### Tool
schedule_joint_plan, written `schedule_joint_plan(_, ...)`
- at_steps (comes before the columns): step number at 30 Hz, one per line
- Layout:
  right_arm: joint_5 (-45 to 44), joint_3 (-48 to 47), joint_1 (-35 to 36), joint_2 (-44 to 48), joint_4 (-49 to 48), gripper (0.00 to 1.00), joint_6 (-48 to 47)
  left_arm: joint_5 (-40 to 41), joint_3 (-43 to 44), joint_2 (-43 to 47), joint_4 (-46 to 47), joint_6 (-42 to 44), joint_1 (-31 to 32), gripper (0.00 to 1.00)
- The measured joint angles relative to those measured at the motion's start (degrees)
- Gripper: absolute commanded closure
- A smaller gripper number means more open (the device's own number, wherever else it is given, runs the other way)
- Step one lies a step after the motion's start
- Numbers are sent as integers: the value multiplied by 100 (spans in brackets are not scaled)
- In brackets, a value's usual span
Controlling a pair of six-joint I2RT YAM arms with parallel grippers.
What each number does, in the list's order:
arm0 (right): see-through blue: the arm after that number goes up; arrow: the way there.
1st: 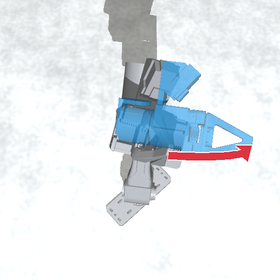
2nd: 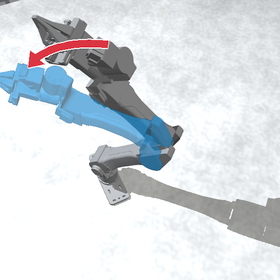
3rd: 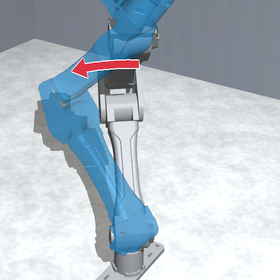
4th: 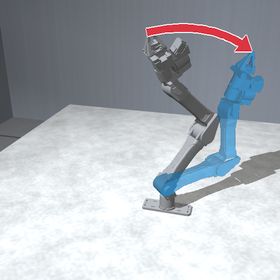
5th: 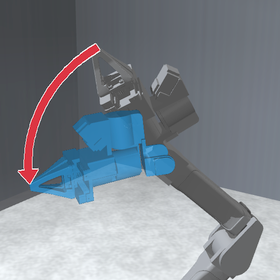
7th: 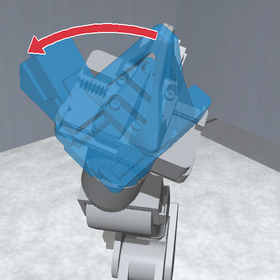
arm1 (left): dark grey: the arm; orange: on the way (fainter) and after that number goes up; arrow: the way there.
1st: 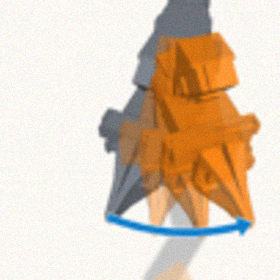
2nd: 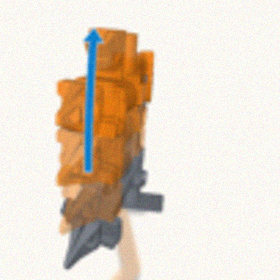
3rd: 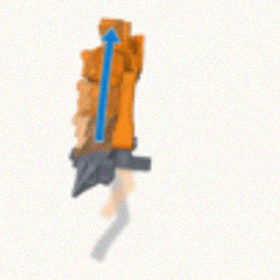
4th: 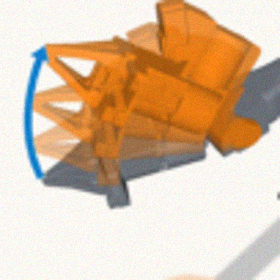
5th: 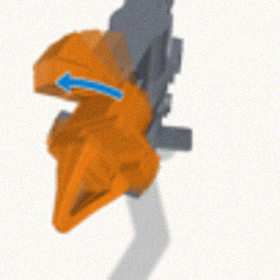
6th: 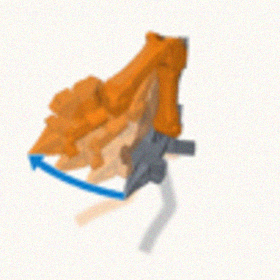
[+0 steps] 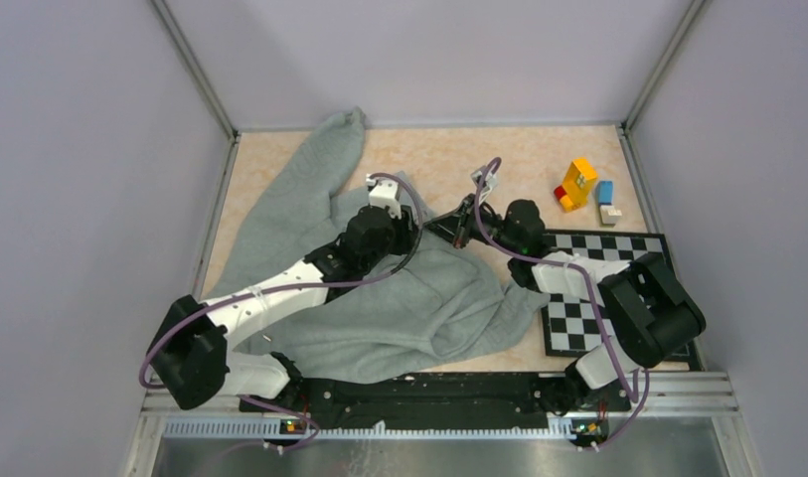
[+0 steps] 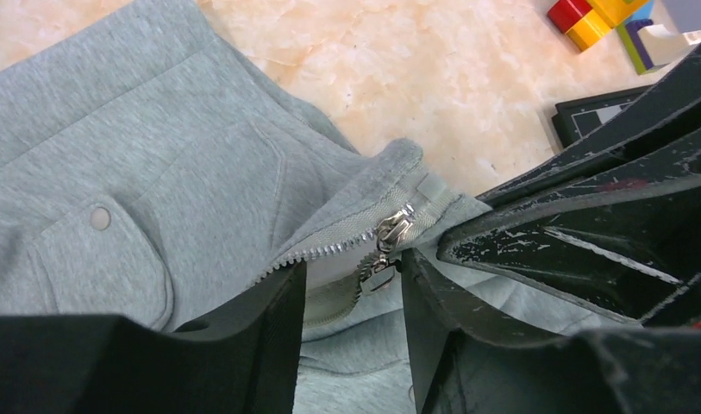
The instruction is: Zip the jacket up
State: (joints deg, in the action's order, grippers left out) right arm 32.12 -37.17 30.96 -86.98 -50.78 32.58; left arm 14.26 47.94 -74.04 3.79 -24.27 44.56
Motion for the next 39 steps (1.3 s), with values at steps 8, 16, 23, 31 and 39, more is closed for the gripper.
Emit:
schedule_joint_plan(8,-179,-11,44,0,164,100,-61,203,133,-286,13,70,28,59)
schedule_joint_plan(16,-345,-74,136,0,256,100,-184,374,260,-293,-142,214,83,67)
schedule_joint_plan(23,-433,-151,168,4,433,100,-306,612,293,-297,-264,352,94,71)
schedule_joint_plan(31,-466,-153,205,35,516,100,-369,643,295,-297,-302,455,92,86)
schedule_joint_plan(39,-525,-153,232,103,710,100,-503,415,295,-293,-332,608,92,100)
